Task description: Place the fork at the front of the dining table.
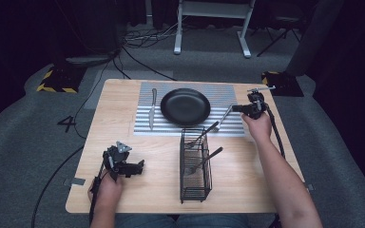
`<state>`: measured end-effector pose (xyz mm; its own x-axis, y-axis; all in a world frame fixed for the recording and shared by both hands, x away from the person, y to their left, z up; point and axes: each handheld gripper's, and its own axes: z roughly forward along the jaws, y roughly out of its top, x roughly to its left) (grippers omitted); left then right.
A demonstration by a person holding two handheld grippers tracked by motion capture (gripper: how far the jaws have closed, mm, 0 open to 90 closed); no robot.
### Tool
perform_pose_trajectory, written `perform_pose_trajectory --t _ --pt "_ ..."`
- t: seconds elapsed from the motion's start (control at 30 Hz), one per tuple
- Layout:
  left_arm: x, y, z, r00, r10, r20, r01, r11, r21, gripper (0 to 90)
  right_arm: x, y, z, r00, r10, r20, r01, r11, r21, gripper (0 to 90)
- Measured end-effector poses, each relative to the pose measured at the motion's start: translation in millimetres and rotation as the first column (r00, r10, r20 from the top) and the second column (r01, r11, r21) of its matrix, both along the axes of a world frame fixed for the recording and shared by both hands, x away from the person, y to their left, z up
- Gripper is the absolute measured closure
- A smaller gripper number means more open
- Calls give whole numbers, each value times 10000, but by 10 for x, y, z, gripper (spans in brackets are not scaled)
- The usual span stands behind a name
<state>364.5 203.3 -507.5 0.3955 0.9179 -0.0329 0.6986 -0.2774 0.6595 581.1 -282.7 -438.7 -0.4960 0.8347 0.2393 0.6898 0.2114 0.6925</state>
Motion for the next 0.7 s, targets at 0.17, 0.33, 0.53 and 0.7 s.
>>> perform_pose_trajectory --t 0.17,0.33,0.53,0.7 --pt "0 0 0 10000 1 2 -1 10000 0 0 -32 0 7 10000 -4 38 4 9999 -116 804" --pt "0 1 0 10000 -12 -2 12 10000 13 0 -150 -7 70 9994 208 269 -206 9998 -61 681" --pt "-2 2 1 10000 -5 5 5 10000 42 0 -301 29 86 9974 682 250 -688 9973 247 515" --pt "-1 2 1 10000 -9 -2 9 10000 34 0 -516 172 49 9886 1401 556 -1402 9901 -22 527"
